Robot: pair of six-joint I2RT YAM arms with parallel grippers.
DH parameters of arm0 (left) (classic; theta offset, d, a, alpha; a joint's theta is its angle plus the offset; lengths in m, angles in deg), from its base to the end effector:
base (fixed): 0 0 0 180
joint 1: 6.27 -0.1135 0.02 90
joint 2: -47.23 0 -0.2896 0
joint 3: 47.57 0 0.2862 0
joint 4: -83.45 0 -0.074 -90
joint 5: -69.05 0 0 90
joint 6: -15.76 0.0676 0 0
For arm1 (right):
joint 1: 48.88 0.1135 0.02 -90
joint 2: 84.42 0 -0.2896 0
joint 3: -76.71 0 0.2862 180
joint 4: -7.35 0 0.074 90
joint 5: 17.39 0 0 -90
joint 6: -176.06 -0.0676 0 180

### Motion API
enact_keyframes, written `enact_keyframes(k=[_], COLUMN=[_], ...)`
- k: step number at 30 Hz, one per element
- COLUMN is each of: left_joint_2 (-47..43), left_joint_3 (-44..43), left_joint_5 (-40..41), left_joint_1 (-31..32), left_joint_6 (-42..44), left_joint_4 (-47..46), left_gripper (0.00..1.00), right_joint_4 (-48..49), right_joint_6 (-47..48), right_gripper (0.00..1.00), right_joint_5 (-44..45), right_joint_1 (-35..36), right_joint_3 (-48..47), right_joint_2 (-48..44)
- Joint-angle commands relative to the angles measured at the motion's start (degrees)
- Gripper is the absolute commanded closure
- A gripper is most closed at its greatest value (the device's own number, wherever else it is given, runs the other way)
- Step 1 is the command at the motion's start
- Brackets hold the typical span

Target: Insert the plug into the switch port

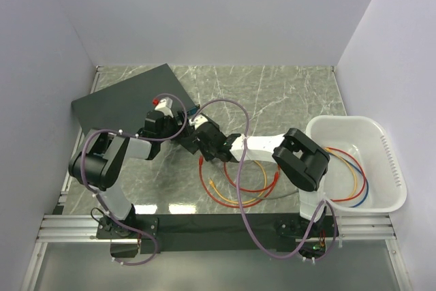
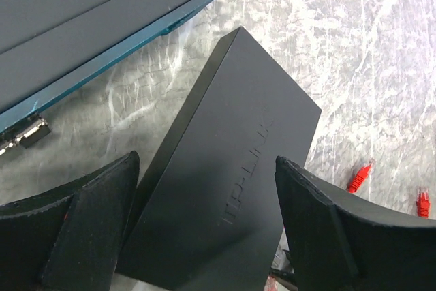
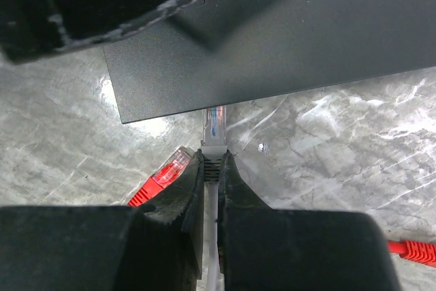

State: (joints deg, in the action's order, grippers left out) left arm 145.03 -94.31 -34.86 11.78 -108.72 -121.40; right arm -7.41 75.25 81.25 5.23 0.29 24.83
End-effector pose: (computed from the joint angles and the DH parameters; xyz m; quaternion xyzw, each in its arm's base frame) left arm 0.3415 -0.1284 0.1161 -0.0571 0.8433 -0.3243 0.4248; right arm 0.2726 0.3594 0.1278 -0.3177 0.8741 0.1343 0.3420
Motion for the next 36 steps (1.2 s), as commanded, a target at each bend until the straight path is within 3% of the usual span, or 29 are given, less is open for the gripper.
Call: enact_keyframes(k=[1, 21, 36], left_joint_2=[1.34, 10.21, 13.12], left_joint_3=[-1.4, -5.09, -4.75], left_joint_5=[-3.23, -10.26, -14.21], left_joint_1=[0.5, 0.68, 2.61], left_joint_6=[0.38, 2.66, 4.16], left_joint_4=[-2.34, -5.94, -5.41], left_gripper=[0.14, 0.2, 0.53], right_joint_4=[1.08, -0.95, 2.48], right_joint_6=[0.17, 1.75, 4.83], right_gripper=[1.0, 1.0, 1.0], right_joint_5=[-1.26, 1.99, 1.21], right_joint_1=[0.82, 0.3, 0.21], right_joint_3=[-2.13, -6.79, -7.94], right_joint_2=[1.4, 2.63, 0.26])
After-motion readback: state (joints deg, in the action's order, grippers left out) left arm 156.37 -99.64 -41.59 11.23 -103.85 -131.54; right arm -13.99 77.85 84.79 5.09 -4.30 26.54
